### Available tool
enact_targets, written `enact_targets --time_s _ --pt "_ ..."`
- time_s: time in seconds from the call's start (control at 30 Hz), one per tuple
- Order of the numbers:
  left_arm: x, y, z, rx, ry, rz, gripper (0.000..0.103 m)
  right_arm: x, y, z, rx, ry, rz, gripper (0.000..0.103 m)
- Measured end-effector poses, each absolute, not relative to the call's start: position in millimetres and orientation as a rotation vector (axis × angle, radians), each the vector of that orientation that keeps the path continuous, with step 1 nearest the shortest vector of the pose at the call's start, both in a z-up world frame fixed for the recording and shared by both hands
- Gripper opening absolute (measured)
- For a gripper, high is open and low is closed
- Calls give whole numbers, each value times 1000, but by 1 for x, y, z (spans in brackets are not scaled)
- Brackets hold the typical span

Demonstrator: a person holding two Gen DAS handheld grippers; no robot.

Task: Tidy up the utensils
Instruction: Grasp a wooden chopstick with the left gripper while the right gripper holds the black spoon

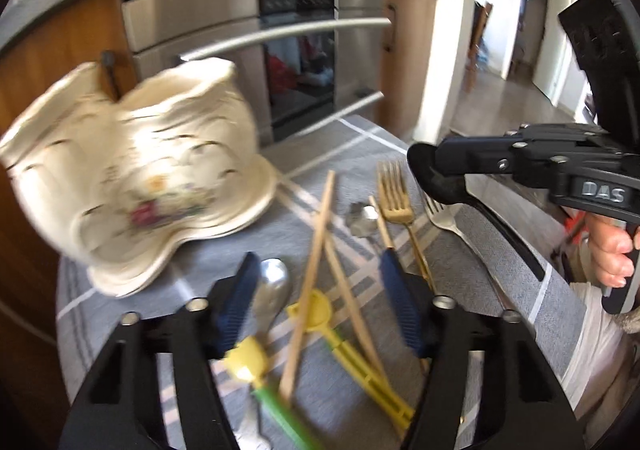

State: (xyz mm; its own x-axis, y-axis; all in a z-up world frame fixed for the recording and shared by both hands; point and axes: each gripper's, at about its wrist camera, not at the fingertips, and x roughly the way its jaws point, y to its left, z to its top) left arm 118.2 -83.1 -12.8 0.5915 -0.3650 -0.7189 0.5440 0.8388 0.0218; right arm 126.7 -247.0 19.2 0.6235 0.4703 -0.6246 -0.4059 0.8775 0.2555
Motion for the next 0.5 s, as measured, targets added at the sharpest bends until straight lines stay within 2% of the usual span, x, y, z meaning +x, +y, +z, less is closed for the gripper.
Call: enact_targets --time_s 0.13,0.5 --pt "134 -96 -20 271 816 -535 40 121 -252 19 89 730 503 2" --pt "168 -115 -37 329 903 -503 19 118 -262 18 108 716 504 1"
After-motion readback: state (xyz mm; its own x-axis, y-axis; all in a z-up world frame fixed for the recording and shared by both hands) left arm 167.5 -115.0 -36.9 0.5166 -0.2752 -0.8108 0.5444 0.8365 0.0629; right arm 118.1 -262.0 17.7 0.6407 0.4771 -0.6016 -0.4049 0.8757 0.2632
